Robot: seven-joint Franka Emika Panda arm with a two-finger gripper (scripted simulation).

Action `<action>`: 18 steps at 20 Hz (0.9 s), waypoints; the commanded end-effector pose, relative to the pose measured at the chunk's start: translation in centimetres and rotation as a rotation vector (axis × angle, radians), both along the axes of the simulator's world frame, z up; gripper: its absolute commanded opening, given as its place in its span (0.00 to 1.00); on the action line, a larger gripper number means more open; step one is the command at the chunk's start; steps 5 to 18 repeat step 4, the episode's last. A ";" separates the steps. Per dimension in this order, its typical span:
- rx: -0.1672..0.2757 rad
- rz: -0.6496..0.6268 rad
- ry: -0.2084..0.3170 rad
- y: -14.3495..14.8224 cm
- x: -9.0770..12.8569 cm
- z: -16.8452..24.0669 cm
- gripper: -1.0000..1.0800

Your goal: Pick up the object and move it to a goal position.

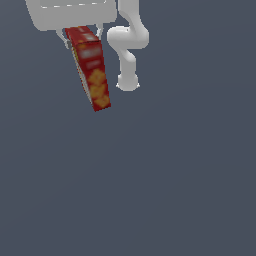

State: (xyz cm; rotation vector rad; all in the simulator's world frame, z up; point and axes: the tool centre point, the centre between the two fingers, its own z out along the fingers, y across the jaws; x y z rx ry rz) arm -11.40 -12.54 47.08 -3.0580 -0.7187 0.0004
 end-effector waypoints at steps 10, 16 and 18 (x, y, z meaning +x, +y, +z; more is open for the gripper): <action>0.000 0.001 0.000 -0.5 0.0 0.7 0.00; 0.000 0.001 0.000 -0.5 0.0 0.7 0.00; 0.000 0.001 0.000 -0.5 0.0 0.7 0.00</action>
